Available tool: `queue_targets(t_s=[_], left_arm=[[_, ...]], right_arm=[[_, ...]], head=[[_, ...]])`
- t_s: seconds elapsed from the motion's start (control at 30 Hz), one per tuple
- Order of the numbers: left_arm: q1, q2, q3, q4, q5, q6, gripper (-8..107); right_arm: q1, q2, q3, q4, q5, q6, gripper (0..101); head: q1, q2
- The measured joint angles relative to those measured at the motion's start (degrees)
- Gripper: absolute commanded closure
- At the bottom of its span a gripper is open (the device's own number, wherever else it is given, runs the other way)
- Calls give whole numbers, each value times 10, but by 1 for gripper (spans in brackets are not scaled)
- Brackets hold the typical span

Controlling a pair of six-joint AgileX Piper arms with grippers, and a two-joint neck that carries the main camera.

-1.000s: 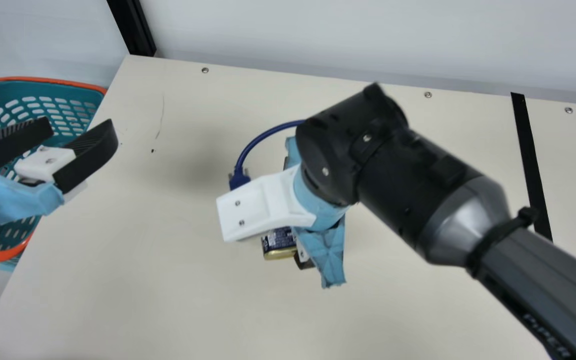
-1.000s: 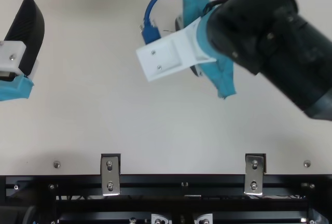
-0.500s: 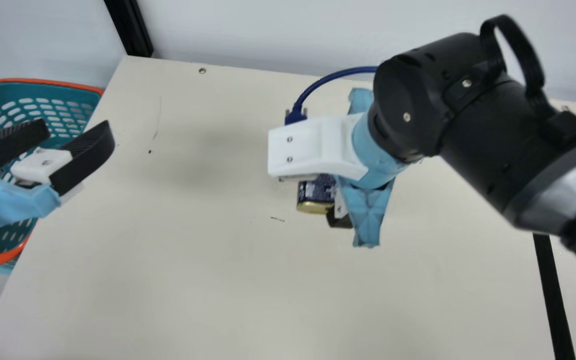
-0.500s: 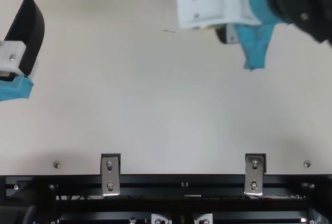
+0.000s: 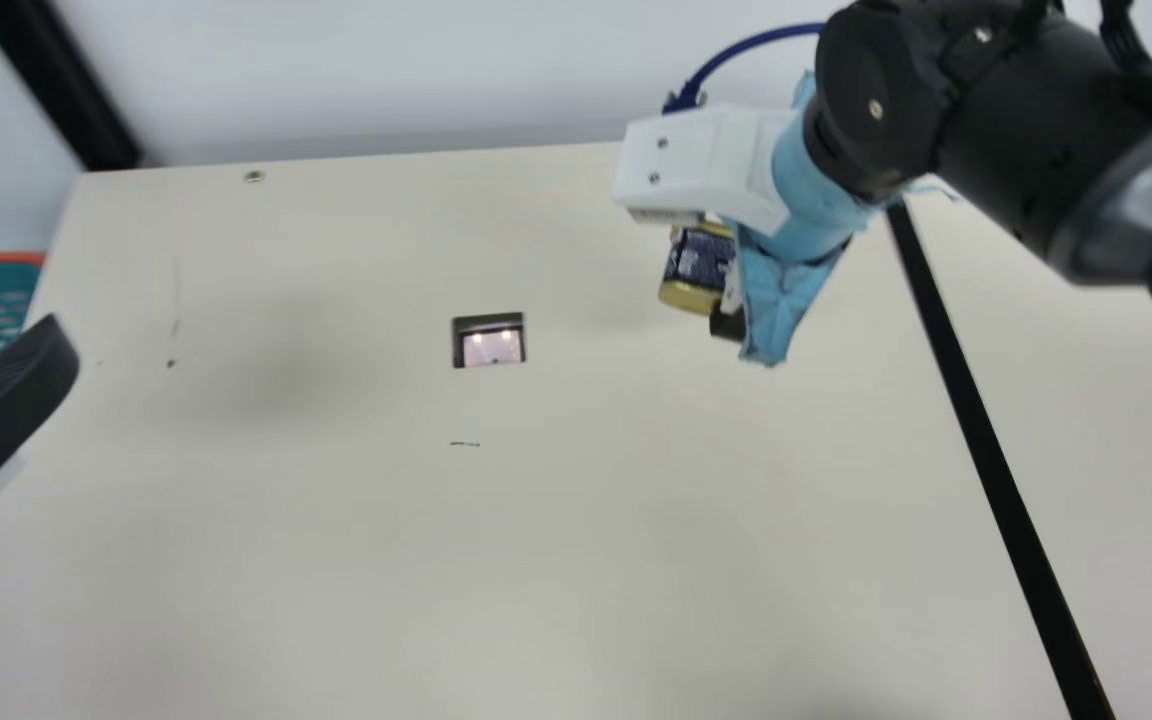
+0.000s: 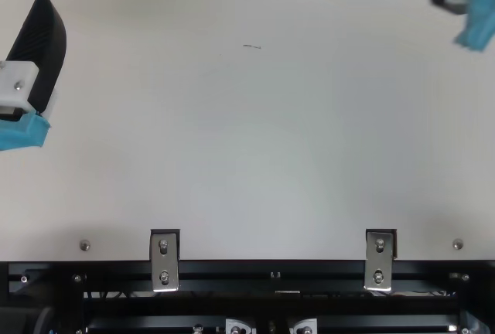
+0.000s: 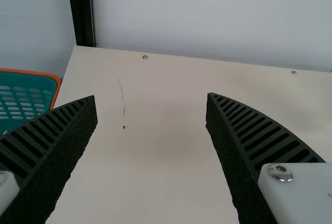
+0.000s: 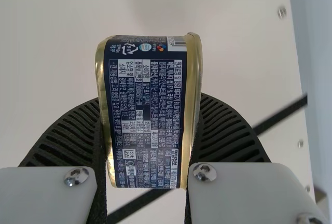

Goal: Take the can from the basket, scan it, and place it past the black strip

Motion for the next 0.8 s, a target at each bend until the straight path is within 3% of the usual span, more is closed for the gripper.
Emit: queue_targets(t_s=[0.4, 0.8], left_arm=[[0, 0, 0, 0, 0, 0, 9], [0, 0, 0, 0, 0, 0, 9]], right_arm=[[-151, -5, 10, -25, 2, 9, 101], [-263, 1, 11, -31, 7, 5, 101]], head=[[6, -141], [15, -243]])
